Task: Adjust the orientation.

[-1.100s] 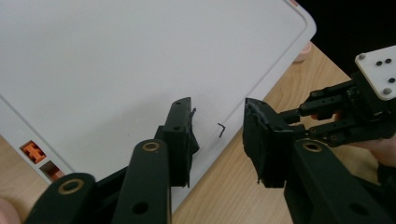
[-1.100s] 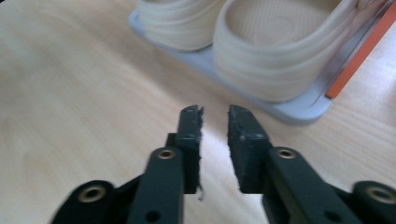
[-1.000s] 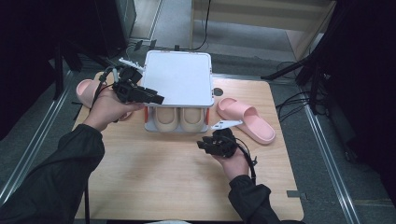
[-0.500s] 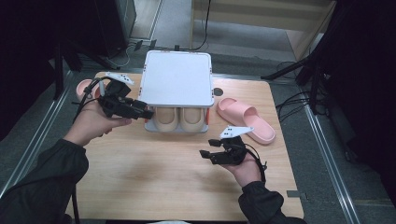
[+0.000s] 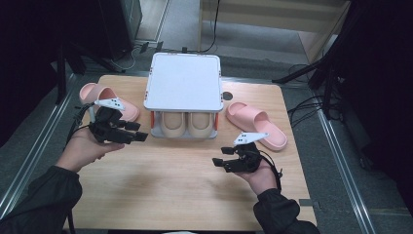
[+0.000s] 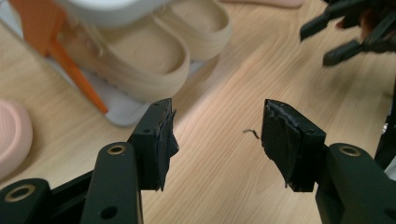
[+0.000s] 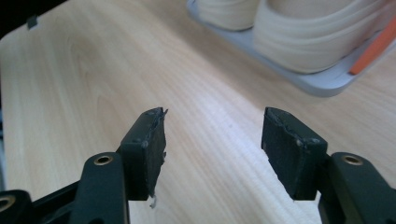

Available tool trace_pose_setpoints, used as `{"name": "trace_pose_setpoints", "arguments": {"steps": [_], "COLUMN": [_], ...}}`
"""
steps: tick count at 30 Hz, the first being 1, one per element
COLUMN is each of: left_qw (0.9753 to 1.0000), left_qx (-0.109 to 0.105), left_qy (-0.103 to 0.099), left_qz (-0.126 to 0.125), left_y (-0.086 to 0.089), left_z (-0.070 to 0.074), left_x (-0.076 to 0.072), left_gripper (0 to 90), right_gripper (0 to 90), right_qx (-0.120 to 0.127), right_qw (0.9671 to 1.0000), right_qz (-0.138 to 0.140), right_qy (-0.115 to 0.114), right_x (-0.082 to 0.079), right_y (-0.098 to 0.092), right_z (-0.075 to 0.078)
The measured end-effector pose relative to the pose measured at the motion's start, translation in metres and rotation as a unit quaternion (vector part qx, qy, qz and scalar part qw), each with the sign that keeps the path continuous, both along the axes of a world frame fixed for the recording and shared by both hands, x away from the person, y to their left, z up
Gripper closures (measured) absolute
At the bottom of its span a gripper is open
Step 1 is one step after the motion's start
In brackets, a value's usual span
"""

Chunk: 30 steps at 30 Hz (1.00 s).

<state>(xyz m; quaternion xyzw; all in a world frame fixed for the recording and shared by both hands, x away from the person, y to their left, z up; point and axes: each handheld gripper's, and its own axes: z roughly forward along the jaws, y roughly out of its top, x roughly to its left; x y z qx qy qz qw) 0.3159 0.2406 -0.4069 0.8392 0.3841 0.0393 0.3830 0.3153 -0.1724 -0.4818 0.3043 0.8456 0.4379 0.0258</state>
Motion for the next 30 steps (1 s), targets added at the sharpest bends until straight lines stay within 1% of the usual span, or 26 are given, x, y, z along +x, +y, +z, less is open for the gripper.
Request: {"name": "trace_pose_setpoints", "arguments": {"steps": [1, 2, 4, 5, 6, 7, 8, 10, 13, 14, 15, 16, 17, 18, 20, 21, 22, 24, 25, 26, 28, 29, 30], "left_qw": [1.0, 1.0, 0.9999, 0.9999, 0.9999, 0.9999, 0.9998, 0.9997, 0.9987, 0.9984, 0.9977, 0.9977, 0.9962, 0.9952, 0.9932, 0.9932, 0.9908, 0.9894, 0.9887, 0.9879, 0.9855, 0.9855, 0.9838], "left_qx": [0.004, 0.002, -0.001, -0.001, -0.003, -0.003, 0.001, 0.002, 0.002, 0.004, 0.005, 0.005, 0.002, 0.001, 0.005, 0.005, 0.015, 0.017, 0.021, 0.025, 0.032, 0.032, 0.035], "left_qy": [0.0, -0.003, -0.001, -0.001, -0.002, -0.002, 0.0, 0.007, 0.02, 0.021, 0.021, 0.021, 0.017, 0.014, 0.018, 0.018, 0.02, 0.024, 0.022, 0.024, 0.027, 0.027, 0.027], "left_qz": [0.001, 0.003, 0.01, 0.01, 0.016, 0.016, 0.021, 0.025, 0.047, 0.053, 0.064, 0.064, 0.086, 0.097, 0.115, 0.115, 0.133, 0.142, 0.147, 0.151, 0.165, 0.165, 0.174], "left_y": [0.003, 0.007, 0.013, 0.013, 0.019, 0.019, 0.026, 0.035, 0.051, 0.056, 0.061, 0.061, 0.07, 0.075, 0.082, 0.082, 0.089, 0.095, 0.097, 0.1, 0.105, 0.105, 0.108], "left_z": [-0.004, -0.01, -0.016, -0.016, -0.024, -0.024, -0.032, -0.041, -0.053, -0.056, -0.057, -0.057, -0.058, -0.059, -0.061, -0.061, -0.063, -0.064, -0.065, -0.066, -0.068, -0.068, -0.069], "left_x": [0.0, 0.0, 0.002, 0.002, 0.003, 0.003, 0.005, 0.007, 0.011, 0.013, 0.014, 0.014, 0.019, 0.021, 0.027, 0.027, 0.033, 0.039, 0.042, 0.045, 0.052, 0.052, 0.056], "left_gripper": [44.0, 44.3, 44.4, 44.4, 44.5, 44.5, 44.7, 45.5, 46.9, 46.9, 46.9, 47.1, 47.1, 47.1, 47.5, 47.6, 47.8, 47.4, 47.4, 47.4, 47.1, 46.9, 46.9], "right_gripper": [41.7, 41.9, 42.1, 42.1, 42.1, 42.1, 42.1, 42.1, 42.0, 42.0, 42.0, 42.0, 42.0, 42.0, 41.9, 41.9, 41.8, 41.8, 41.8, 41.8, 41.8, 41.8, 41.8], "right_qx": [0.002, 0.003, 0.008, 0.009, 0.01, 0.01, 0.01, 0.012, 0.013, 0.013, 0.012, 0.01, 0.007, 0.004, 0.002, 0.002, 0.001, 0.003, 0.004, 0.004, 0.005, 0.006, 0.006], "right_qw": [1.0, 1.0, 0.9999, 0.9999, 0.9999, 0.9999, 0.9999, 0.9998, 0.9998, 0.9998, 0.9999, 0.9999, 0.9999, 0.9999, 1.0, 1.0, 1.0, 0.9999, 0.9999, 0.9999, 0.9999, 0.9998, 0.9998], "right_qz": [-0.001, -0.004, -0.008, -0.009, -0.01, -0.01, -0.01, -0.012, -0.015, -0.012, -0.011, -0.009, -0.009, -0.007, -0.006, -0.006, -0.006, -0.007, -0.01, -0.01, -0.014, -0.015, -0.015], "right_qy": [-0.007, -0.003, -0.002, -0.003, -0.001, -0.001, -0.001, -0.003, -0.004, -0.005, -0.005, -0.006, -0.005, -0.006, -0.005, -0.005, -0.007, -0.009, -0.008, -0.009, -0.008, -0.008, -0.008], "right_x": [0.001, 0.001, 0.002, 0.003, 0.003, 0.003, 0.003, 0.003, 0.002, 0.002, 0.002, 0.002, 0.001, 0.001, 0.0, 0.0, -0.001, -0.002, -0.002, -0.002, -0.003, -0.003, -0.003], "right_y": [-0.002, -0.002, -0.003, -0.004, -0.004, -0.004, -0.005, -0.005, -0.005, -0.005, -0.004, -0.004, -0.003, -0.003, -0.002, -0.002, -0.003, -0.004, -0.005, -0.006, -0.008, -0.009, -0.009], "right_z": [0.001, 0.001, 0.002, 0.002, 0.002, 0.002, 0.002, 0.003, 0.004, 0.003, 0.003, 0.003, 0.003, 0.002, 0.002, 0.002, 0.003, 0.003, 0.003, 0.003, 0.003, 0.003, 0.003]}}
